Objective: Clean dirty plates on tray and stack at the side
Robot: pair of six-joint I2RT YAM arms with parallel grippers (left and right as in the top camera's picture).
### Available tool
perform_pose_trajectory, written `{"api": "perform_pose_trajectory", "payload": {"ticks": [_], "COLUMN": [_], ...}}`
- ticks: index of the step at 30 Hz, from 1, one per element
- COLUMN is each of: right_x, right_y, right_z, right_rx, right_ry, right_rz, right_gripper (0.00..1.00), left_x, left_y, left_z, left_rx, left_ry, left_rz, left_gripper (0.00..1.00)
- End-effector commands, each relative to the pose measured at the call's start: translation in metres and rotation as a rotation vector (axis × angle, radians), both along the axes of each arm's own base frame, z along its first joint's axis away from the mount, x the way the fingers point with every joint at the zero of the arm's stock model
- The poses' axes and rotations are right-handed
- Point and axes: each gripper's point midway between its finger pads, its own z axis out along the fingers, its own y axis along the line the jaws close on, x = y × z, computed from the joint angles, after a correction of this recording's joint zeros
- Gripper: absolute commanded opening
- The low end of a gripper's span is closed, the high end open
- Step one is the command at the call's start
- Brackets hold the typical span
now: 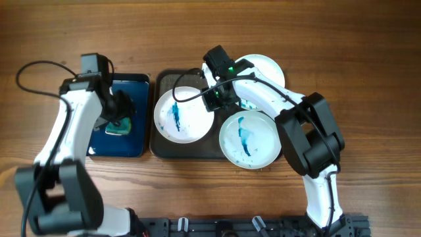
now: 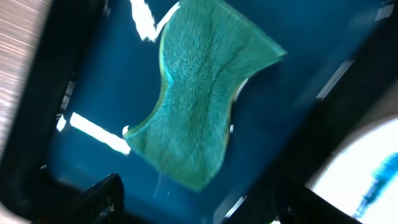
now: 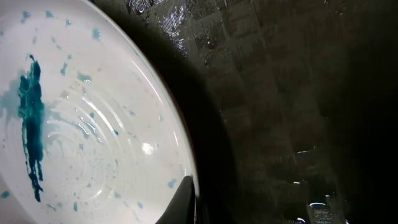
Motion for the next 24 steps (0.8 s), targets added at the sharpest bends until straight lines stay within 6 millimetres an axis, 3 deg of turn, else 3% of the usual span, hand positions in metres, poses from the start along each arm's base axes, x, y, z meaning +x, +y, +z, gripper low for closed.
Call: {"api": "perform_pose_trajectory", "payload": {"ticks": [1, 9, 13, 24], "right_x": [-0.004, -0.001, 0.001, 0.007], "right_y": [-0.03, -0.028, -0.027, -0.024], "right_z": [-0.028, -0.027, -0.027, -0.026], "right_rx": [-0.148, -0.141, -0.136, -0.124], "right_ry": [0.006, -0.005, -0.019, -0.046], "right_rz": [-0.011, -0.011, 0.006, 0.011], "right_gripper": [0.04, 0.04, 0.05, 0.06], "left_x": [-0.001, 0.006, 0.02, 0.037], "left_y": [0.004, 0.013, 0.014, 0.016], "left_z": [-0.028, -0.052, -0.051, -0.05], "left_rx": [0.013, 0.061, 0.074, 0.106], "left_ry": [0.066, 0.104, 0.049, -0.001], "left_rz": [-0.019, -0.093, -0.117, -0.249], "left_gripper": [0.72, 0.67, 0.58, 0.55]}}
